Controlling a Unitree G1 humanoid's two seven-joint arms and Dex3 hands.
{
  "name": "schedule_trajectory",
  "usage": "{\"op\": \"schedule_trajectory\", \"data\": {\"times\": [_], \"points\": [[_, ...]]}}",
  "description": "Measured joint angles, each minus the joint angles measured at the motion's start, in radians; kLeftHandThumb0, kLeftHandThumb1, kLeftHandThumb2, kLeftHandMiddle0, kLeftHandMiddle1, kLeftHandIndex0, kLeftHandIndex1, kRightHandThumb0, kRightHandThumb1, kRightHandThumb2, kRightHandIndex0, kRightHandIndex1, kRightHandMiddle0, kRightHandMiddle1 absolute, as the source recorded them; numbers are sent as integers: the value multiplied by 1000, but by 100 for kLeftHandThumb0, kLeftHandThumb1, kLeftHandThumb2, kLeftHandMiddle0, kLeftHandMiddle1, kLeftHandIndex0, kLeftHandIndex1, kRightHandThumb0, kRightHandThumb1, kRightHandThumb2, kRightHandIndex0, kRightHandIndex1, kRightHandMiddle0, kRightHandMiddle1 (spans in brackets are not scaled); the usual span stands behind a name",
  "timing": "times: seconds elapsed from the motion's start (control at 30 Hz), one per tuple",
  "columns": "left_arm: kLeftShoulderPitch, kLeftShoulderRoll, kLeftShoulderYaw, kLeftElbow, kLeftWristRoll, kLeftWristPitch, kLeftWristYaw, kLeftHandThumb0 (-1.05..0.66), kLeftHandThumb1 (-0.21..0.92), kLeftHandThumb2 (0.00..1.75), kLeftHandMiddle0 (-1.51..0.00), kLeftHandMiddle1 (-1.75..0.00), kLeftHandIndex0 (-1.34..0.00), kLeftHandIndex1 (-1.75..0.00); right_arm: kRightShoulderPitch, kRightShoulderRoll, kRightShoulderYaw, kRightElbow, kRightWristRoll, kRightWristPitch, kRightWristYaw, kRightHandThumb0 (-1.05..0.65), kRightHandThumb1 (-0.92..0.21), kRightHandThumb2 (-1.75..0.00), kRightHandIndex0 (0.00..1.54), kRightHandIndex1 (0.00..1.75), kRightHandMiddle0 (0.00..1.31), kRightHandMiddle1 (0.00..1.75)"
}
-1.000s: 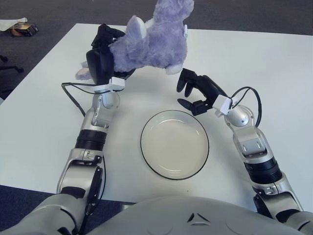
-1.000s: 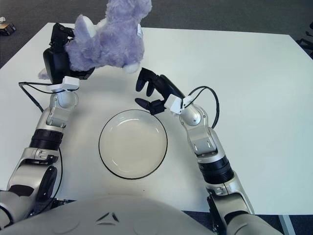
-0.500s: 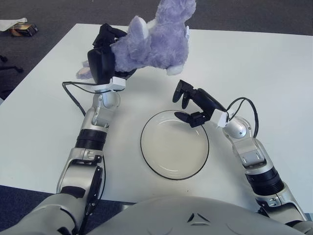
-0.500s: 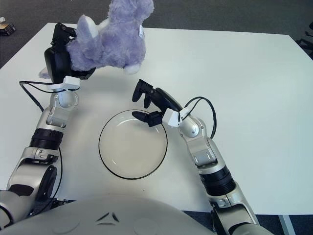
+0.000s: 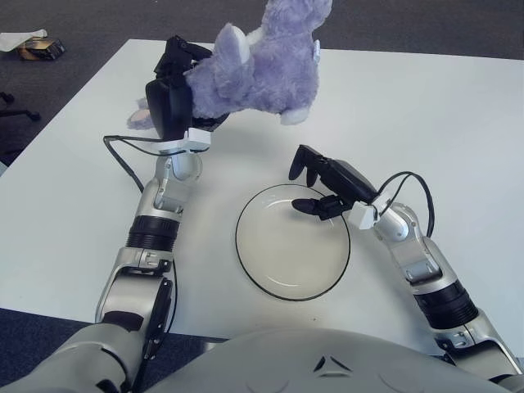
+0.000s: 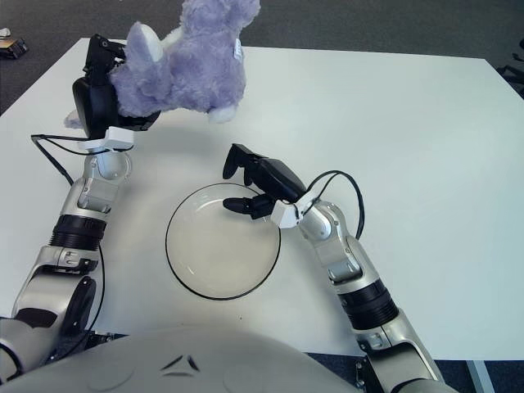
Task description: Put the doll into the plate.
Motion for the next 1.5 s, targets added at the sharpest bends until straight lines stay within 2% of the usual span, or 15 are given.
{"op": "schedule_trajectory", "data": {"times": [0.3,0.5,0.83,0.87,0.93,1.03,1.5], "points": [[0,-1,-1,-15,-15,-22,-15,0,-9,175,-92,-168,-70,-175,24,7,8,29,-66,-61,-75,-1,-91,-56,28,169,0,172],[0,-2,-2,-30,-45,-24,-59,0,-8,175,-92,-168,-70,-175,29,7,8,41,-92,-88,-103,-1,-92,-52,31,160,1,174],[0,-7,-2,-42,-26,-21,-39,0,-8,175,-90,-171,-69,-175,26,6,5,83,-121,-139,-143,-1,-92,-47,34,149,7,175],[0,-7,-2,-44,-24,-20,-38,0,-7,175,-90,-171,-69,-175,25,6,5,87,-122,-143,-147,-13,-92,-49,25,146,11,175],[0,-7,-2,-48,-20,-15,-38,0,-7,175,-90,-171,-69,-175,19,7,5,102,-125,-155,-155,-24,-92,-51,18,143,15,175],[0,-7,-2,-54,-19,-11,-39,0,-7,175,-89,-172,-69,-175,6,6,4,124,-128,-167,-167,-31,-92,-52,13,143,17,175],[3,-7,-2,-77,-20,-12,-51,0,-7,175,-90,-171,-69,-175,-9,5,-9,164,-173,-186,-217,-35,-92,-52,15,151,19,175]]}}
